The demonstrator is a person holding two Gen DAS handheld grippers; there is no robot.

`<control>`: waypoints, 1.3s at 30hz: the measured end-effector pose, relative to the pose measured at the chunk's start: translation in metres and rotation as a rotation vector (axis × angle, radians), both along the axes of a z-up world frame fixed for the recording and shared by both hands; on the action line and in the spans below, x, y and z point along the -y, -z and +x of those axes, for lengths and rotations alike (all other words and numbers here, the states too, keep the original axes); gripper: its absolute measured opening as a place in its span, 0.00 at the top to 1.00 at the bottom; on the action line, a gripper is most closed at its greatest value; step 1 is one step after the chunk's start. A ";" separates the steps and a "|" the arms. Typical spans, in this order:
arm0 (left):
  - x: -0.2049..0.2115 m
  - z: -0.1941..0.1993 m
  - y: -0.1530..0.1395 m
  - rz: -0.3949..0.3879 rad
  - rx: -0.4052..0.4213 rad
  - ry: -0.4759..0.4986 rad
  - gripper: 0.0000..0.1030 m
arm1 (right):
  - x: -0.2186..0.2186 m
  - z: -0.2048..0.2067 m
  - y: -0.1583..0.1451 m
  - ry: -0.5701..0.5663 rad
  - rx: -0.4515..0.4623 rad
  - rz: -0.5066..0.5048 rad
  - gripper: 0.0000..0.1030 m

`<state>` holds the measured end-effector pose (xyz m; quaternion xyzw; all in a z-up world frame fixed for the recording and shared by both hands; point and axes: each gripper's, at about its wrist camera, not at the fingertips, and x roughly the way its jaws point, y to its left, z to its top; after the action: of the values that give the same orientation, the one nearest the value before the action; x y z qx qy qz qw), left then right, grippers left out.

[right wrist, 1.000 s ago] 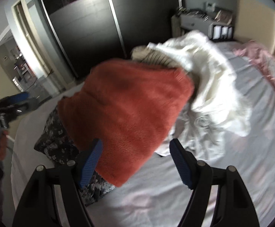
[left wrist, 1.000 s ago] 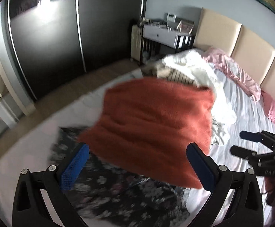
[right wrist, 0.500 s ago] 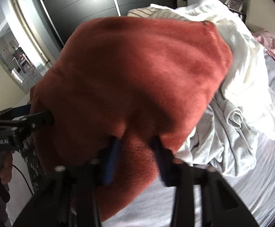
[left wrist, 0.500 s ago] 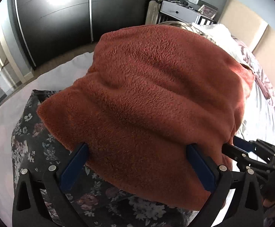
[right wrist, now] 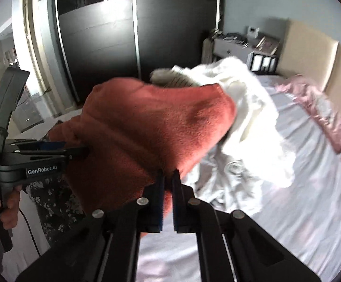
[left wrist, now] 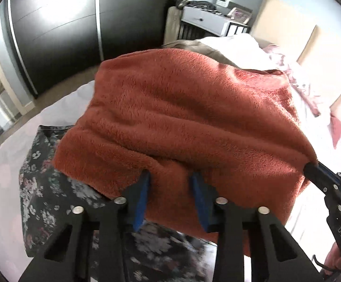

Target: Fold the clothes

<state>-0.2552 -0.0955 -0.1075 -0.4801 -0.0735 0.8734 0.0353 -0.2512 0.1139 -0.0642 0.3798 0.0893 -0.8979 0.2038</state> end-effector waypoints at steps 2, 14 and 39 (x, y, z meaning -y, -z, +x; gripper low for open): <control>-0.010 0.010 -0.013 0.034 -0.011 0.035 0.71 | -0.011 0.012 -0.014 0.034 -0.019 0.006 0.96; -0.127 0.071 -0.079 0.170 -0.095 0.286 0.55 | -0.179 0.118 -0.089 0.418 -0.175 0.142 0.96; -0.438 0.224 0.036 -0.443 0.083 1.143 0.23 | -0.381 0.313 0.063 0.577 0.401 0.029 0.54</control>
<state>-0.0313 0.3424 -0.1432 -0.4731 0.3774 0.6913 0.3947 0.0622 0.4951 -0.1275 0.5610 -0.0508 -0.8247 -0.0505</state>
